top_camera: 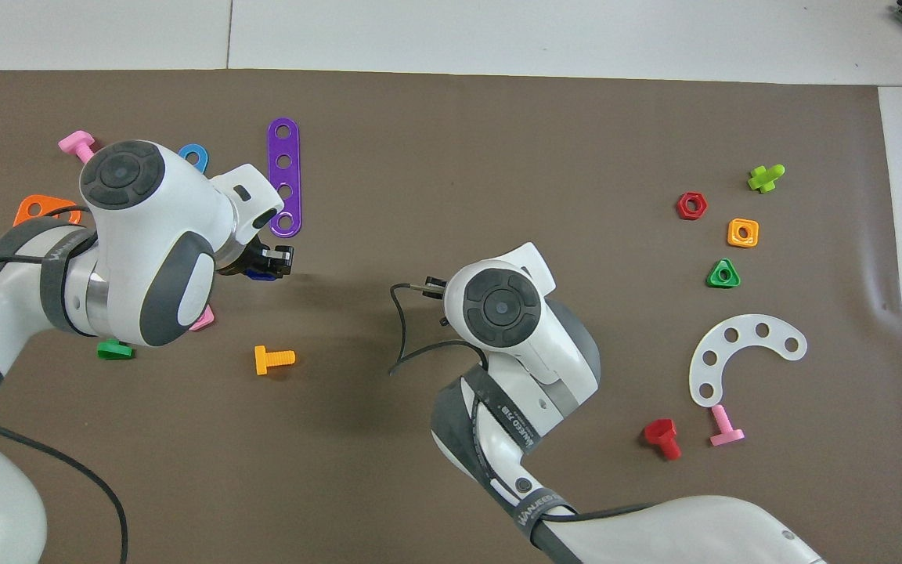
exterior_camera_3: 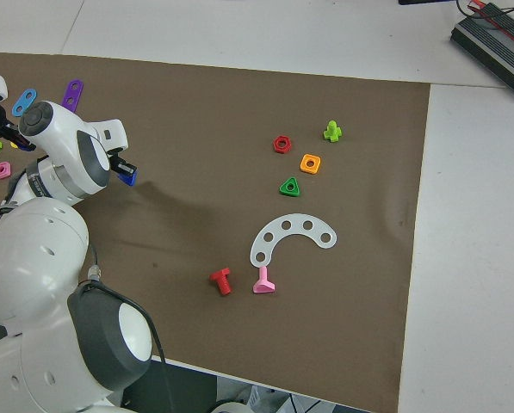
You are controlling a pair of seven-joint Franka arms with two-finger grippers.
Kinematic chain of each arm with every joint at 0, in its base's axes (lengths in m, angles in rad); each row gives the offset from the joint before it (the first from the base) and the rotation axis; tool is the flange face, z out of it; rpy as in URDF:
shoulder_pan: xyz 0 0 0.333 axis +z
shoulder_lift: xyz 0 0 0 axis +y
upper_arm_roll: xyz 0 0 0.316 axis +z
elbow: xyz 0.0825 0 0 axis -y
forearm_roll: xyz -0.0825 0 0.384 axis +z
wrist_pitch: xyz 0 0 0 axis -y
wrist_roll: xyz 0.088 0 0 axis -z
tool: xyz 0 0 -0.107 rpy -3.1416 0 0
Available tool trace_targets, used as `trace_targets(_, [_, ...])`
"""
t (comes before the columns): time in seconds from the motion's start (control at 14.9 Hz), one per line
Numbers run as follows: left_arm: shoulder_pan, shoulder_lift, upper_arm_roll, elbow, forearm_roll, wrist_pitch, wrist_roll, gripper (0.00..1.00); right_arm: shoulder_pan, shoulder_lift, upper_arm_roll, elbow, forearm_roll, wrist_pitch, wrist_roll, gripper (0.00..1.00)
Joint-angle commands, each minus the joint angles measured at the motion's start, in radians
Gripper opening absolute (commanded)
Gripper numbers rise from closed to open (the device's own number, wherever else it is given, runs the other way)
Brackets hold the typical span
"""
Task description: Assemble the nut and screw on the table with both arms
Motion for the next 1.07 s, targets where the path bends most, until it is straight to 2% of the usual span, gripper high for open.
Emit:
trace_targets(0.0, [-0.017, 0.007, 0.012, 0.055, -0.021, -0.064, -0.050, 0.00, 0.009, 0.034, -0.002, 0.035, -0.044, -0.011, 0.060, 0.03])
trace_targets(0.13, [-0.017, 0.008, 0.012, 0.072, -0.033, -0.079, -0.052, 0.00, 0.011, 0.033, -0.002, 0.034, -0.044, -0.018, 0.064, 0.71])
trace_targets(0.2, [-0.017, 0.008, 0.012, 0.077, -0.044, -0.083, -0.052, 0.00, 0.008, 0.033, -0.002, 0.034, -0.044, -0.017, 0.063, 1.00])
trace_targets(0.54, [-0.057, 0.013, 0.012, 0.080, -0.053, -0.043, -0.142, 0.00, -0.075, -0.033, -0.002, 0.008, -0.042, -0.029, 0.014, 1.00])
trace_targets(0.81, [-0.199, 0.015, 0.012, 0.055, -0.055, 0.069, -0.404, 0.00, -0.184, -0.129, -0.002, -0.004, -0.029, -0.110, -0.098, 1.00])
trace_targets(1.01, [-0.292, 0.054, 0.014, 0.058, -0.055, 0.126, -0.571, 0.00, -0.274, -0.208, -0.002, -0.037, -0.025, -0.164, -0.201, 1.00])
